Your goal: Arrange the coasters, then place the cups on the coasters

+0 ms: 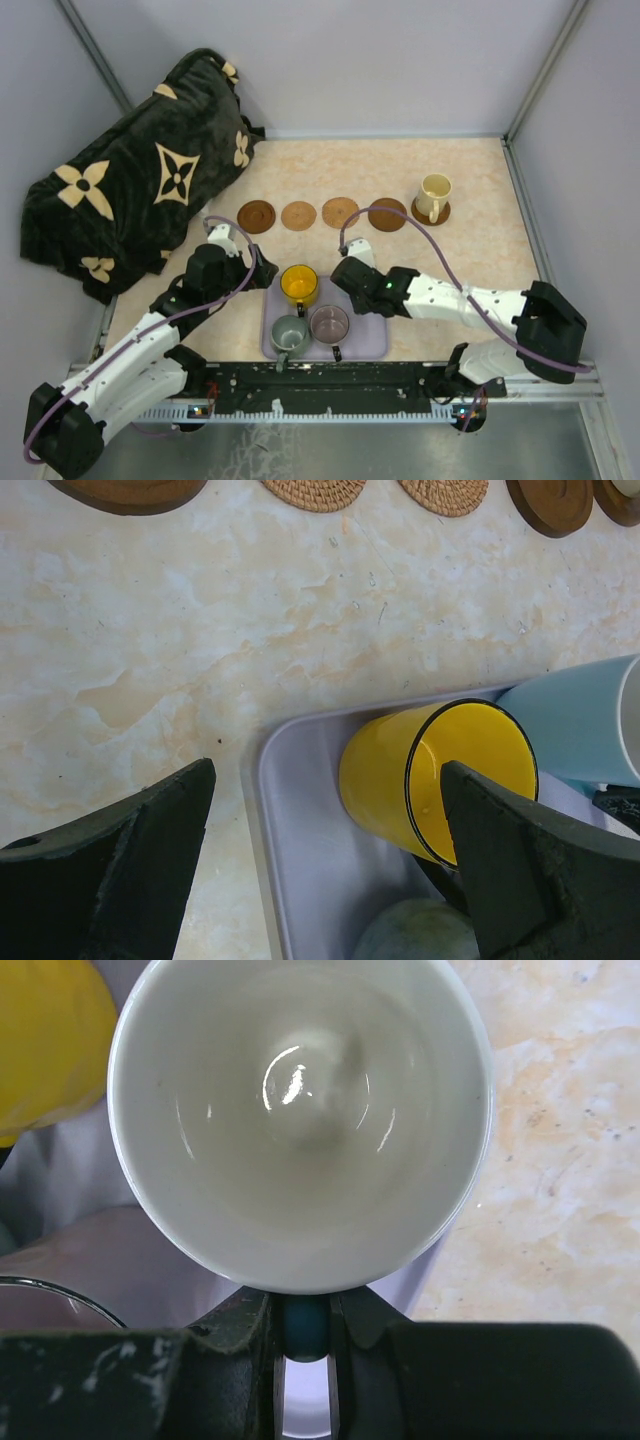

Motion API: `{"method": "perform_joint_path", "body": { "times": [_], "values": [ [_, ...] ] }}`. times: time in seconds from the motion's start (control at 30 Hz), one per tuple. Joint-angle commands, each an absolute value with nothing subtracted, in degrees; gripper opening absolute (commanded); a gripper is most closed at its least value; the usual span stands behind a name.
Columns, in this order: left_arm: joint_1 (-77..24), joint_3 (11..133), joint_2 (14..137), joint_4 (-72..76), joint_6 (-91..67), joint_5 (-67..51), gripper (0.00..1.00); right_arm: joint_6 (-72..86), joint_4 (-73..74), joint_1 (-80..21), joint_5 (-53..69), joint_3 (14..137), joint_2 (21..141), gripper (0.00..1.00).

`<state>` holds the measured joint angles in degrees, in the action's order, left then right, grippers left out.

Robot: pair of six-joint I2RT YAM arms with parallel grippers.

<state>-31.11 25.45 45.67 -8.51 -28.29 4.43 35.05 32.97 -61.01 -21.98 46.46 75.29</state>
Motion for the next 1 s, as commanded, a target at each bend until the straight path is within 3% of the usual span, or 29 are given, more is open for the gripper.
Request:
{"method": "perform_joint_path", "body": {
  "times": [0.0,0.4,0.97],
  "values": [
    [-31.5,25.8,45.8,-6.9,-27.9,5.2,1.0,34.8,30.1,-61.7,-30.2,52.6,73.7,0.0],
    [-31.5,26.5,47.7,-6.3,-26.9,5.2,1.0,31.5,28.9,-59.6,-46.6,63.0,77.6,0.0],
    [-31.6,29.1,54.1,-3.5,-25.1,4.8,1.0,20.0,16.1,-34.0,-31.3,68.9,87.9,0.0]
  ]
}}
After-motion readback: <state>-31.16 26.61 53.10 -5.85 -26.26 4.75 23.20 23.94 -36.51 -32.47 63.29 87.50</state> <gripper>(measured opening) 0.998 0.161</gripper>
